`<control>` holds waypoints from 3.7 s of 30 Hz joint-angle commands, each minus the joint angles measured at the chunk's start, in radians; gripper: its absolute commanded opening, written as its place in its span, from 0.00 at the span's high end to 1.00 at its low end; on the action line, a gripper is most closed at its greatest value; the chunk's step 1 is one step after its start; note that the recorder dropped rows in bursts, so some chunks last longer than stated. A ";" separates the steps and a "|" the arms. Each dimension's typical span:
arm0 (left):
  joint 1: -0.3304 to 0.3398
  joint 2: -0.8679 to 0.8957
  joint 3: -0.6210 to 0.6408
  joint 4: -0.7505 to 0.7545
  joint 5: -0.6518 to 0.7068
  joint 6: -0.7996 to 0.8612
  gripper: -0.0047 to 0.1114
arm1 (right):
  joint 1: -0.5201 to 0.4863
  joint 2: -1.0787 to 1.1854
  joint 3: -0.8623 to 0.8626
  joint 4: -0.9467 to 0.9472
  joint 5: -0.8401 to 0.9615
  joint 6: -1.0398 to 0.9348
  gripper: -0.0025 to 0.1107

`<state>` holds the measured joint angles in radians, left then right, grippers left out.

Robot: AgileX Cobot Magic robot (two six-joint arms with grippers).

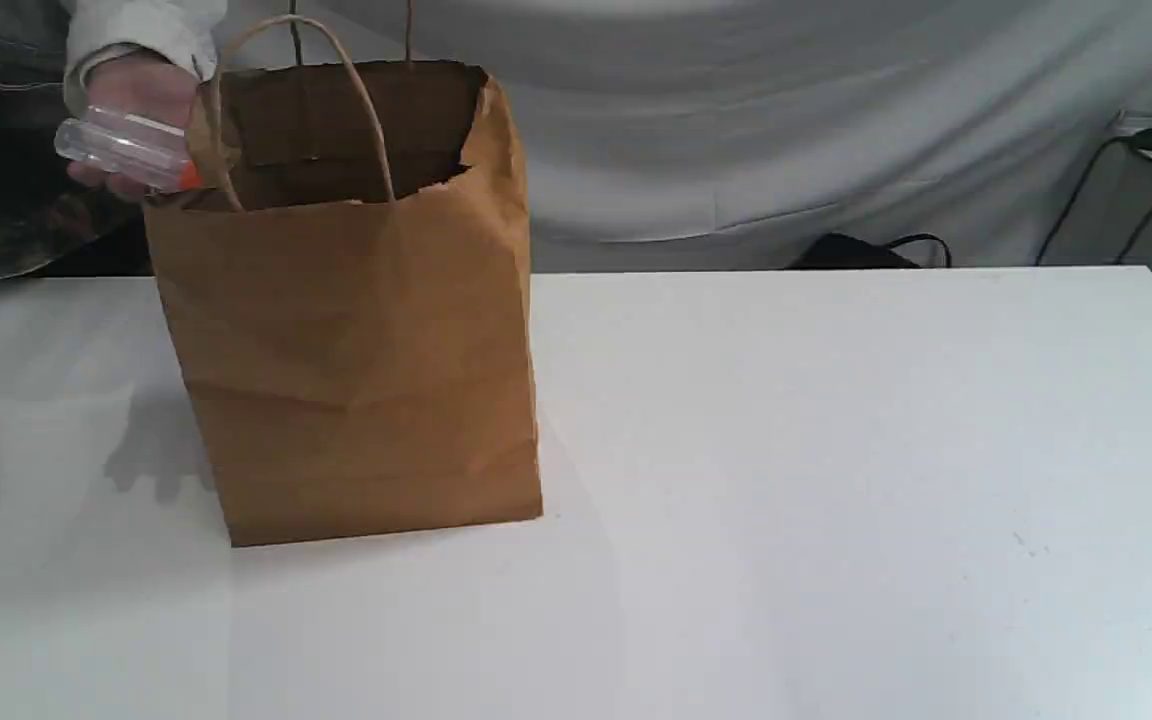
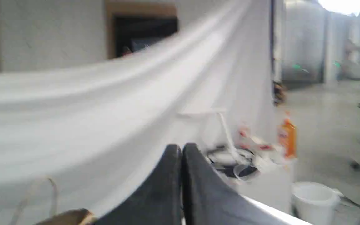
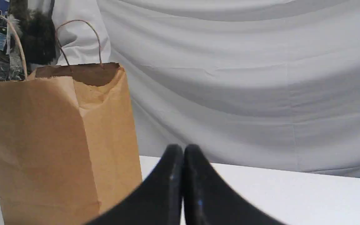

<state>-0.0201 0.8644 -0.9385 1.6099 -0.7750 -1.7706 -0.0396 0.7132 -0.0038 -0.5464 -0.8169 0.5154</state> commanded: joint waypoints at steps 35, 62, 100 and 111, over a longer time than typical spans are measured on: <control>0.009 0.763 -0.898 -1.684 1.996 1.986 0.96 | -0.007 0.001 0.004 -0.034 -0.002 0.088 0.98; 0.009 1.284 -1.389 -2.054 1.940 1.958 0.34 | -0.007 0.001 0.004 -0.098 -0.013 0.181 0.98; 0.009 1.441 -1.422 -2.063 1.924 1.909 0.96 | -0.007 0.001 0.004 -0.057 -0.404 0.088 0.98; 0.009 1.441 -1.422 -2.034 1.996 2.049 0.96 | -0.007 0.039 -0.295 -0.338 -0.241 0.186 0.98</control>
<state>-0.0121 2.3091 -2.3579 -0.4300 1.2069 0.2470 -0.0396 0.7357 -0.2477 -0.8141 -1.0839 0.6789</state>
